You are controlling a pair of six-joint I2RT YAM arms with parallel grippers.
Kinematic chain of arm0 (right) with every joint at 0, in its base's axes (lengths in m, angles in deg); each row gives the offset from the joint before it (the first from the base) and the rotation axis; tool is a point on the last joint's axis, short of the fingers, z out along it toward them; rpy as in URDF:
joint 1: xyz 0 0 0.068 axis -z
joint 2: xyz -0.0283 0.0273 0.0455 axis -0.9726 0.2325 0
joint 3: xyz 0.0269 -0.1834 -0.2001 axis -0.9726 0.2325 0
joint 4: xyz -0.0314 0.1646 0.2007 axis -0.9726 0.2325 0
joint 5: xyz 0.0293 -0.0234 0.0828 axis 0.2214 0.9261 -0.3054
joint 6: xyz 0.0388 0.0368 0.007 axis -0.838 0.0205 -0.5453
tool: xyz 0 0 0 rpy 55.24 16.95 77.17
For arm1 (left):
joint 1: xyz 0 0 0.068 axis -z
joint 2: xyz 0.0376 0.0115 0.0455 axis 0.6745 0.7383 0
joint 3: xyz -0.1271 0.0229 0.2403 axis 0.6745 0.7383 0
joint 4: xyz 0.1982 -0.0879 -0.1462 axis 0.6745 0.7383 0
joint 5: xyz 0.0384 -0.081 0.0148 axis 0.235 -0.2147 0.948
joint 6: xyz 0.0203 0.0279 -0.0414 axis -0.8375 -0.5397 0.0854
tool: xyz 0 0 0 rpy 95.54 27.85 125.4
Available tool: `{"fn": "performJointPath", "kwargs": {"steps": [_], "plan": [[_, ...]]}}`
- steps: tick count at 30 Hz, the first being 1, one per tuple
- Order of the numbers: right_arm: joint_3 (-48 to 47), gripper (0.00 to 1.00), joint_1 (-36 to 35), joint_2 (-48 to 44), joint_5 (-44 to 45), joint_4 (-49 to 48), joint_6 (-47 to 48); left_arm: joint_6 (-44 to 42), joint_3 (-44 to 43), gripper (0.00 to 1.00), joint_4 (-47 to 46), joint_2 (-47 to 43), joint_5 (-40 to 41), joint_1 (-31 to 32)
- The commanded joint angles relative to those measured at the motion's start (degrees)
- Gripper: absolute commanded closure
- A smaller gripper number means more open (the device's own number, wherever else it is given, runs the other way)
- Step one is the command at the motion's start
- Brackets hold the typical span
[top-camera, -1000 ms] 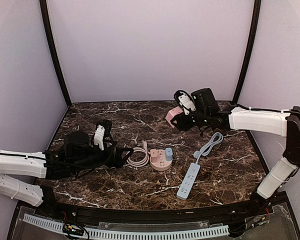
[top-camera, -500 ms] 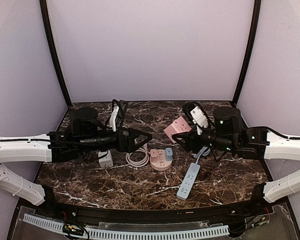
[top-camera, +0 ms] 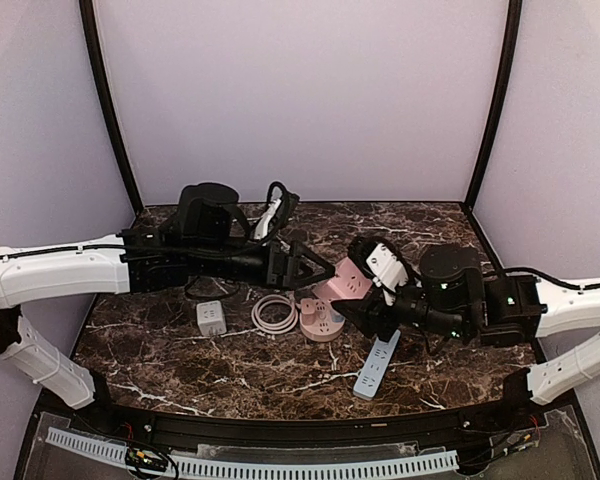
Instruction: Insert the plug
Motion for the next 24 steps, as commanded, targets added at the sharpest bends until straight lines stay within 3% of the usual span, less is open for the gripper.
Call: {"fn": "performJointPath", "kwargs": {"steps": [1,20,24], "plan": [[-0.9,1.00,-1.6,0.3,4.0,-1.5,1.7,-0.6,-2.7,0.19,6.7,1.0,-4.6,1.3],[-1.0,1.00,-5.2,2.6,4.9,-2.6,6.1,1.2,-4.4,0.43,4.4,6.3,-14.1,1.9],[-0.5,1.00,-5.5,2.1,4.1,-2.9,6.3,2.1,-4.4,0.39,2.0,7.1,-15.9,1.9]]}}
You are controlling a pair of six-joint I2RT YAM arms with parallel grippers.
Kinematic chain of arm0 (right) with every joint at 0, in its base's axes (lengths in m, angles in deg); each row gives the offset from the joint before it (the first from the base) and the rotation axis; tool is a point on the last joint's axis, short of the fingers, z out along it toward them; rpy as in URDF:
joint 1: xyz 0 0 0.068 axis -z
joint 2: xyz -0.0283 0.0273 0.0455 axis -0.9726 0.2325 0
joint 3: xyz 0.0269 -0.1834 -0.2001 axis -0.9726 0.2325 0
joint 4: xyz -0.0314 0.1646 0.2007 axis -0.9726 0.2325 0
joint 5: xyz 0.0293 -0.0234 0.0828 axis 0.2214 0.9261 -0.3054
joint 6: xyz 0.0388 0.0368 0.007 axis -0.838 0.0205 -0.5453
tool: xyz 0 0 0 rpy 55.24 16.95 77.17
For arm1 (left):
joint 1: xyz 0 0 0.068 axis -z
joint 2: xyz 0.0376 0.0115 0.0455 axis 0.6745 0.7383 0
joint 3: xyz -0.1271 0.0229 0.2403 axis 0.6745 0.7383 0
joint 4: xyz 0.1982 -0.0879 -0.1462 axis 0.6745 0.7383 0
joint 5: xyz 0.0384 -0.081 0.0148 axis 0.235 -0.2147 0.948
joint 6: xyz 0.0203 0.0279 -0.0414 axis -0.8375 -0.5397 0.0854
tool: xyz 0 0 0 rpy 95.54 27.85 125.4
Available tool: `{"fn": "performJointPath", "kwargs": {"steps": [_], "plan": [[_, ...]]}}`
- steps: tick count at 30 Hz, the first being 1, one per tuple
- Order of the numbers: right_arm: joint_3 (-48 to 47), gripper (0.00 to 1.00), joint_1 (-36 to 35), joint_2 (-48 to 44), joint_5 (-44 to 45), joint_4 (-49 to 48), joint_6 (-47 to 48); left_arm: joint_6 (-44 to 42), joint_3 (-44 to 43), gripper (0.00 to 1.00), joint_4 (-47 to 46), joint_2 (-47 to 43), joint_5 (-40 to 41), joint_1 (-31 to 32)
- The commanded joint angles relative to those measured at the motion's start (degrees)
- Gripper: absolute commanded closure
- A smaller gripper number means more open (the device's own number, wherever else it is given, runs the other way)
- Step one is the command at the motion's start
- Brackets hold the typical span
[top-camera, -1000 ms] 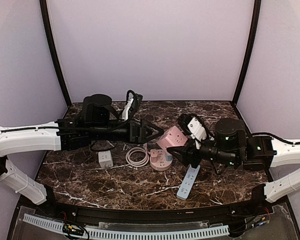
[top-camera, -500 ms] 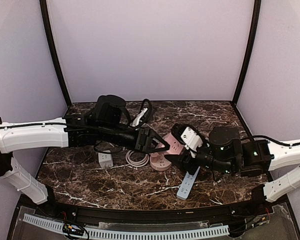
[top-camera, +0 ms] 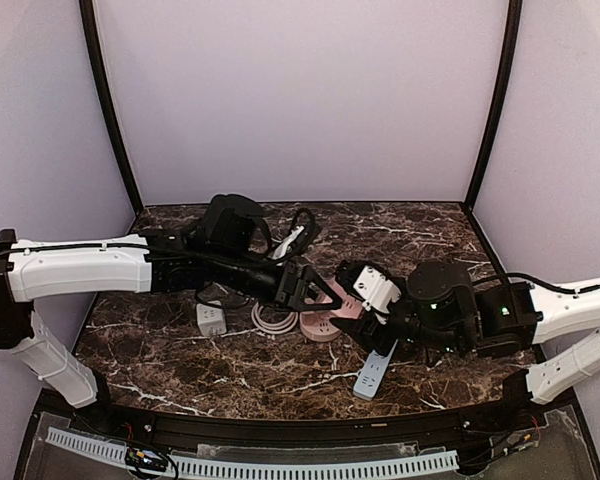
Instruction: Insert the plug
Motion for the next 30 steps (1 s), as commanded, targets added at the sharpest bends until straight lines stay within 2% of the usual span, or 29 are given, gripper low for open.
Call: {"fn": "performJointPath", "kwargs": {"steps": [1,7,12,21,23,24,25,26,28,29,30], "plan": [[-0.3,1.00,-1.0,-0.3,-0.8,-5.2,0.6,1.1,-1.3,0.37,-5.0,1.0,-4.9,0.9],[0.3,1.00,-1.0,-1.1,-1.4,-5.2,0.7,0.2,-1.5,0.24,-4.0,0.7,-4.4,0.9],[0.5,1.00,-1.0,-2.1,-2.4,-5.0,0.7,-0.4,-1.1,0.23,-3.8,0.2,-4.5,1.0],[0.6,1.00,-1.1,-1.9,-5.7,-3.9,1.4,0.3,-2.2,0.43,-4.8,1.9,-5.4,1.0],[0.7,1.00,-1.2,-1.7,-5.5,-3.9,1.5,0.2,-2.3,0.53,-5.0,2.1,-5.6,1.0],[0.6,1.00,-1.2,-1.6,-4.7,-4.0,1.4,0.2,-2.3,0.63,-5.0,2.2,-5.6,0.9],[0.5,0.97,-1.1,-1.5,-3.2,-4.0,1.0,0.1,-2.3,0.68,-5.0,2.2,-5.6,0.9],[0.4,0.82,-1.1,-1.5,-0.9,-3.9,0.3,0.0,-2.2,0.75,-4.9,2.3,-5.5,0.9],[-0.3,0.40,-1.2,-1.5,4.0,-3.1,-2.6,-0.5,-2.2,0.78,-4.3,2.2,-4.9,0.9],[-0.9,0.25,-1.2,-1.7,6.1,-2.1,-4.5,-0.8,-2.1,0.78,-3.8,2.2,-4.2,0.9],[-1.5,0.18,-1.1,-1.9,7.5,-0.8,-6.3,-1.0,-1.9,0.79,-3.6,2.3,-3.9,0.9]]}}
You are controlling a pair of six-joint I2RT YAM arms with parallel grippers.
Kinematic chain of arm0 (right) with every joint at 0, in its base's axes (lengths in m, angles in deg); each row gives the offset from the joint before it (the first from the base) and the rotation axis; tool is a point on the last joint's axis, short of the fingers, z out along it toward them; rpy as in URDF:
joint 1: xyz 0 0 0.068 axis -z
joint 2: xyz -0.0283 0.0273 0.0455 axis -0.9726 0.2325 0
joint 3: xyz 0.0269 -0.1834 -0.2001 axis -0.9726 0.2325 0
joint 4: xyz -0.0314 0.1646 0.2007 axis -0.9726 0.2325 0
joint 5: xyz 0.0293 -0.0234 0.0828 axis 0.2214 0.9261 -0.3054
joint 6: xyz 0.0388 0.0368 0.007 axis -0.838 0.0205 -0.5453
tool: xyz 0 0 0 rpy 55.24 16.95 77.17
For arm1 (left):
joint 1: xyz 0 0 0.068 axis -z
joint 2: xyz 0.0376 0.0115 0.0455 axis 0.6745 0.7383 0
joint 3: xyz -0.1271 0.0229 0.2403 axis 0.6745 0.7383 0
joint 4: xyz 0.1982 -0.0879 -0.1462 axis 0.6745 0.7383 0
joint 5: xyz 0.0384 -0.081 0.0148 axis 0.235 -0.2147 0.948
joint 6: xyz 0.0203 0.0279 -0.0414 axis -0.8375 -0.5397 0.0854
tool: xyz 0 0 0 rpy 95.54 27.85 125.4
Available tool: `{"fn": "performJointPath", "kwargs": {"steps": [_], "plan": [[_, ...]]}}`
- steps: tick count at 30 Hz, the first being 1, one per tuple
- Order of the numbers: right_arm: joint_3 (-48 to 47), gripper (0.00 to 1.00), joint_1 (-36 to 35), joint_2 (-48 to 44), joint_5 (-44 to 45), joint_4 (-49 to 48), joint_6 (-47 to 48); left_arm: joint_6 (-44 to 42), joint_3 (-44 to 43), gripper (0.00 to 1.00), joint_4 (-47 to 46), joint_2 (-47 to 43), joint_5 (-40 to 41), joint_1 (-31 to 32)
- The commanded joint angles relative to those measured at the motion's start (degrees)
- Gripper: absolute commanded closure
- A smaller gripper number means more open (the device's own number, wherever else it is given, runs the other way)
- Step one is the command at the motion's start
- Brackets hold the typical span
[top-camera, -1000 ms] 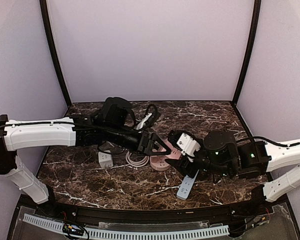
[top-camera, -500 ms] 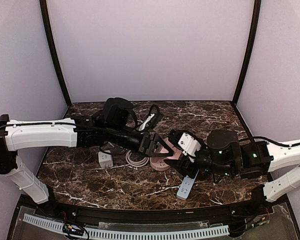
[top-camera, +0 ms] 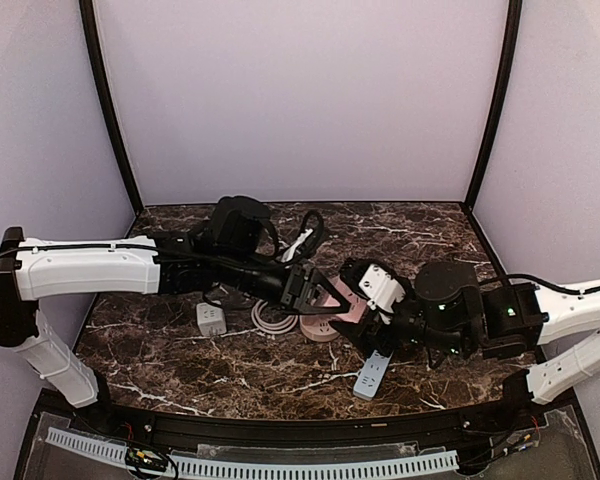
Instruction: Insert the plug
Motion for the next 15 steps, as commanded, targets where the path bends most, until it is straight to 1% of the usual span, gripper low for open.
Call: {"fn": "performJointPath", "kwargs": {"steps": [1,3,4,7,10,13,15], "plan": [[-2.7,0.13,-0.6,-0.4,9.2,0.9,-8.4,-2.6,-1.2,0.79,-0.2,0.2,1.0,0.5],[-4.9,0.02,-0.5,-0.7,12.6,6.2,-14.3,-3.0,-1.2,0.79,0.7,0.6,2.4,0.5],[-6.3,0.01,-0.5,-0.8,14.2,9.6,-17.8,-3.4,-1.3,0.79,1.1,1.0,2.9,0.5],[-11.2,0.01,-0.5,-1.8,18.4,21.5,-29.8,-3.9,-1.7,0.80,3.0,2.3,5.2,0.6],[-13.6,0.01,-0.4,-4.5,20.5,30.6,-39.4,-4.0,-2.3,0.81,3.9,4.3,6.3,0.8],[-15.4,0.01,-0.4,-8.1,20.4,36.1,-46.7,-4.5,-4.4,0.82,6.1,7.1,8.1,2.0],[-15.6,0.01,-0.4,-10.7,20.5,36.9,-50.2,-5.2,-6.1,0.82,8.1,8.7,9.8,3.0]]}}
